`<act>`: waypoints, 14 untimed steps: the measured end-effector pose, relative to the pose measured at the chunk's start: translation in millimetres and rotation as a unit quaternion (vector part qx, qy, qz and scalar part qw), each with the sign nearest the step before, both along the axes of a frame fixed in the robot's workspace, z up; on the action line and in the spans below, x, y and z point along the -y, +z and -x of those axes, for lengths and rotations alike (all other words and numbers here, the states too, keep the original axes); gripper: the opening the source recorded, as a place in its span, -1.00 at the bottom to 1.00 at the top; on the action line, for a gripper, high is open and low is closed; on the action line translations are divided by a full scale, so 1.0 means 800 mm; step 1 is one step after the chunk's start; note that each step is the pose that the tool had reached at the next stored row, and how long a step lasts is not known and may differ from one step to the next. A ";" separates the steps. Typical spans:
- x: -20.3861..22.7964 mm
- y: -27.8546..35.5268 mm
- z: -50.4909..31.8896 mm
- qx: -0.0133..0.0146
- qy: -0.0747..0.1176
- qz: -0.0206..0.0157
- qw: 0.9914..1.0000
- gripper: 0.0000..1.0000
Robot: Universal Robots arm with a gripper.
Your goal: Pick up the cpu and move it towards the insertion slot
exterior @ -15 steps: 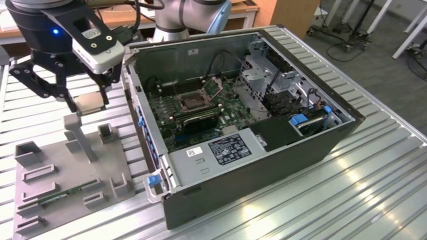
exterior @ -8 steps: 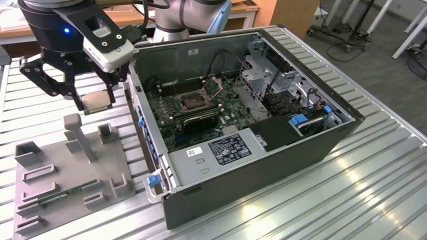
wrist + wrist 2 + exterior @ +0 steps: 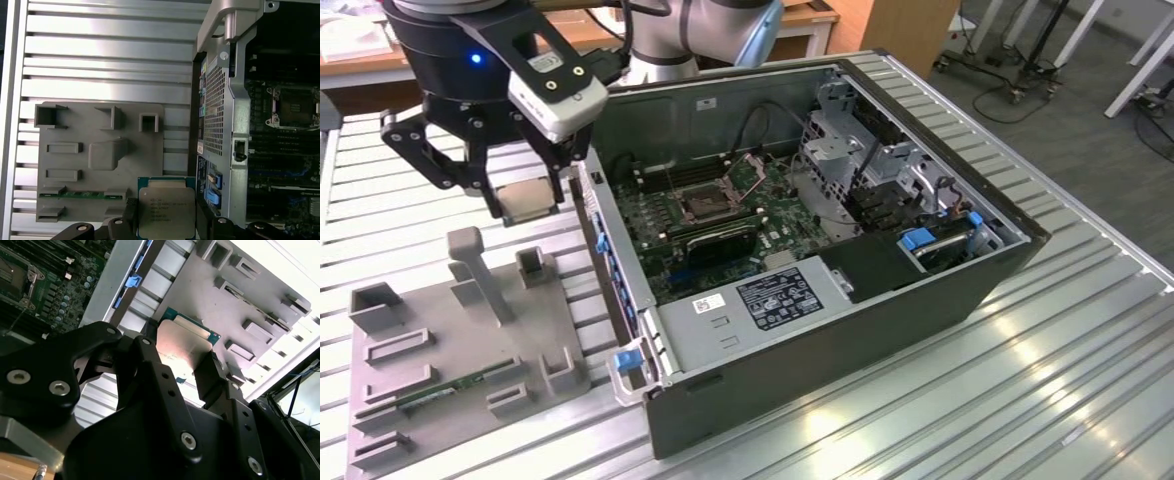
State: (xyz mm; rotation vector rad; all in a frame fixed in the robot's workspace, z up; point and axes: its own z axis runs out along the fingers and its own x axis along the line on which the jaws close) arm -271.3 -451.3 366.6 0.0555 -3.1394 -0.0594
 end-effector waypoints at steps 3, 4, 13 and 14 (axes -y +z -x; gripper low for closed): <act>0.0000 -0.0001 -0.006 0.000 0.000 0.000 1.000 0.09; 0.0000 0.0000 -0.008 0.000 0.000 0.000 1.000 0.09; 0.0000 -0.0001 -0.025 0.000 0.000 0.000 1.000 0.09; 0.0000 0.0000 -0.026 0.000 0.000 0.000 1.000 0.09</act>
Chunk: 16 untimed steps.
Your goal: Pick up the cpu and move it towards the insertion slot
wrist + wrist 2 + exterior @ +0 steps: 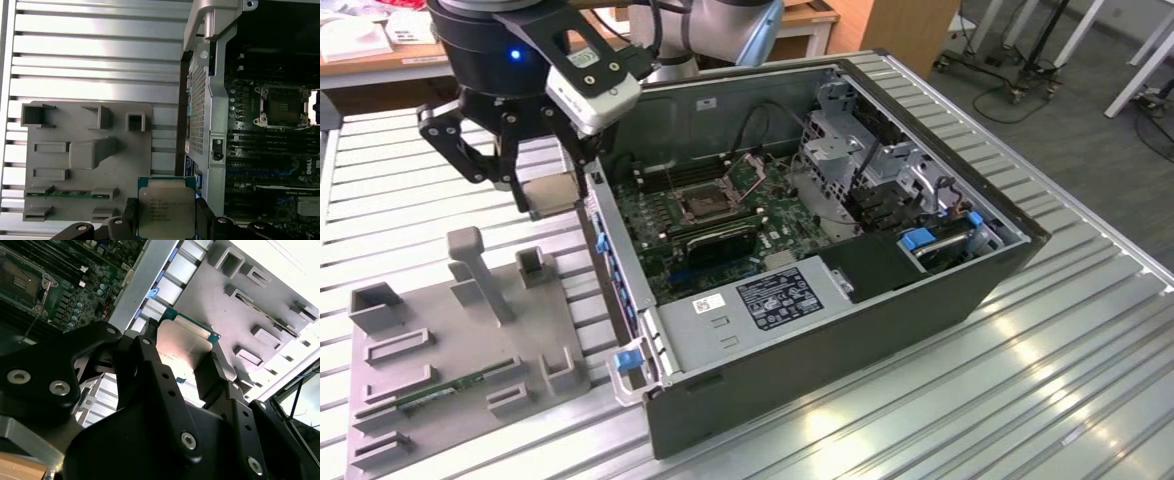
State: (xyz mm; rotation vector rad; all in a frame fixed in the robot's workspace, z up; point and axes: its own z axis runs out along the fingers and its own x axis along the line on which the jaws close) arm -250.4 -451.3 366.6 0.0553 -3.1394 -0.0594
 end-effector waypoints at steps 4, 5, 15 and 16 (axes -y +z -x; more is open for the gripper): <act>0.0000 0.0000 -0.005 0.000 0.000 0.000 1.000 0.09; 0.0001 0.0000 -0.005 0.000 0.000 0.000 1.000 0.09; 0.0000 0.0000 -0.006 0.000 0.000 0.000 1.000 0.09; 0.0000 0.0000 -0.007 0.000 0.000 0.000 1.000 0.09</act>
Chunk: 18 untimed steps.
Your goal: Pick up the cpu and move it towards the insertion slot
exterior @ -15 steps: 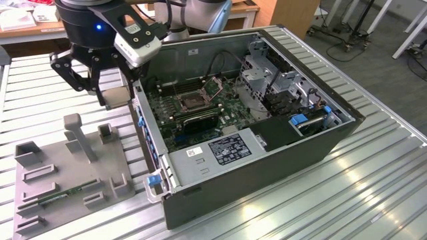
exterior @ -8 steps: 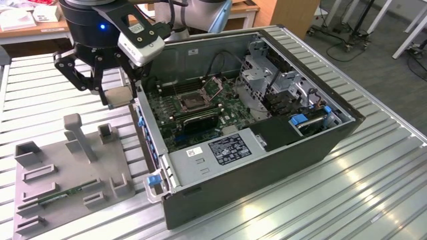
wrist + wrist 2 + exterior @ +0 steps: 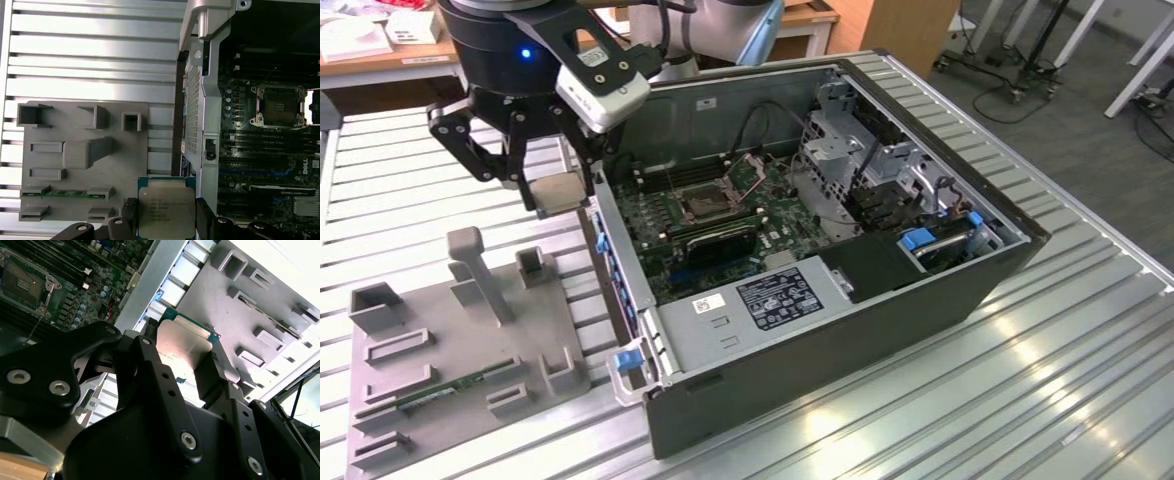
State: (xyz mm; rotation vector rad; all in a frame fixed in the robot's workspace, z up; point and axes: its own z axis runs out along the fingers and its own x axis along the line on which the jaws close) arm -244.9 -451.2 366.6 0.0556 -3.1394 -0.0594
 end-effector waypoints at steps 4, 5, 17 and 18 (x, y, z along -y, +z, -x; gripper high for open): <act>0.0000 0.0000 -0.005 0.000 0.000 0.000 1.000 0.09; 0.0000 0.0000 -0.007 0.000 0.000 0.000 1.000 0.09; 0.0000 0.0000 -0.049 0.000 0.000 0.000 1.000 0.09; 0.0000 0.0000 -0.053 0.000 0.000 0.000 1.000 0.09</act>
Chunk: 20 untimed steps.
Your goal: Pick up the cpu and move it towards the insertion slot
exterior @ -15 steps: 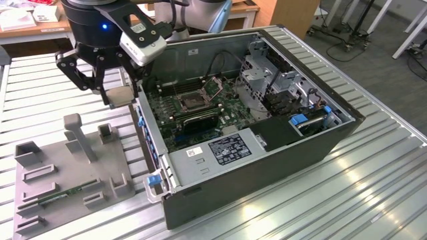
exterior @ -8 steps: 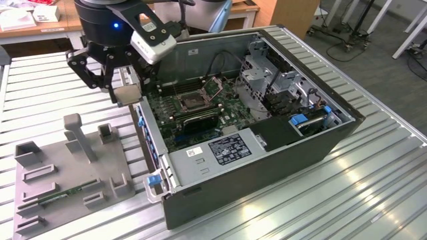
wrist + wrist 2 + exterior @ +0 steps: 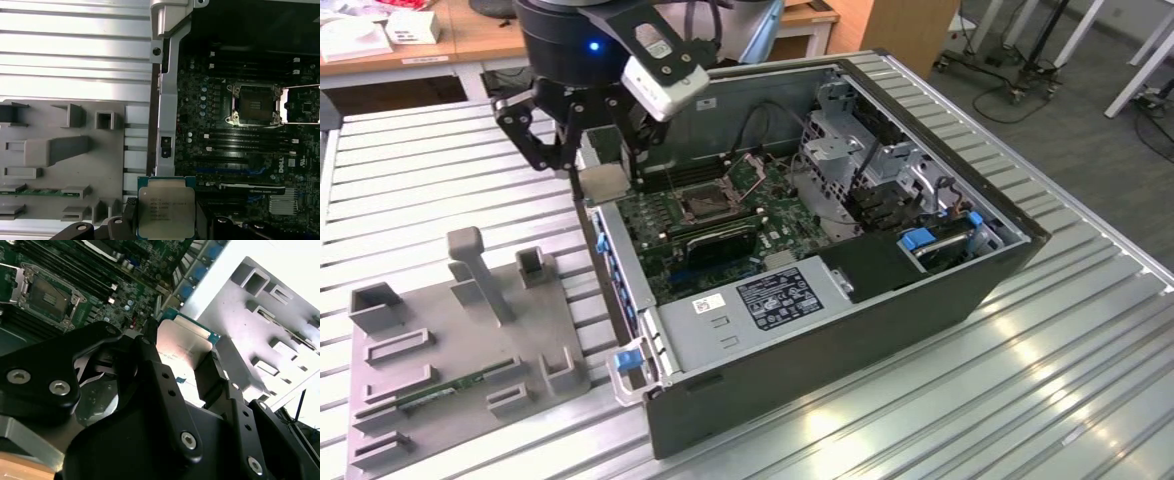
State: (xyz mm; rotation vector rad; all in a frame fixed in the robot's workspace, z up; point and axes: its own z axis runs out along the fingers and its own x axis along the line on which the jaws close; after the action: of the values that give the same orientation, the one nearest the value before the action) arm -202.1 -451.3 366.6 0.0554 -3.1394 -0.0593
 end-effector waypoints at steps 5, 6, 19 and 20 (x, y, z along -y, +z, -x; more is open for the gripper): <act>0.0000 -0.0001 -0.023 0.000 0.000 0.000 1.000 0.09; 0.0000 -0.0001 -0.027 0.000 0.000 0.000 1.000 0.09; 0.0000 -0.0001 -0.082 0.000 0.000 0.000 1.000 0.09; 0.0000 -0.0001 -0.085 0.000 0.000 0.000 1.000 0.09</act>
State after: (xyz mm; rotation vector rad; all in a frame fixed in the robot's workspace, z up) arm -134.3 -451.3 366.5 0.0554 -3.1394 -0.0594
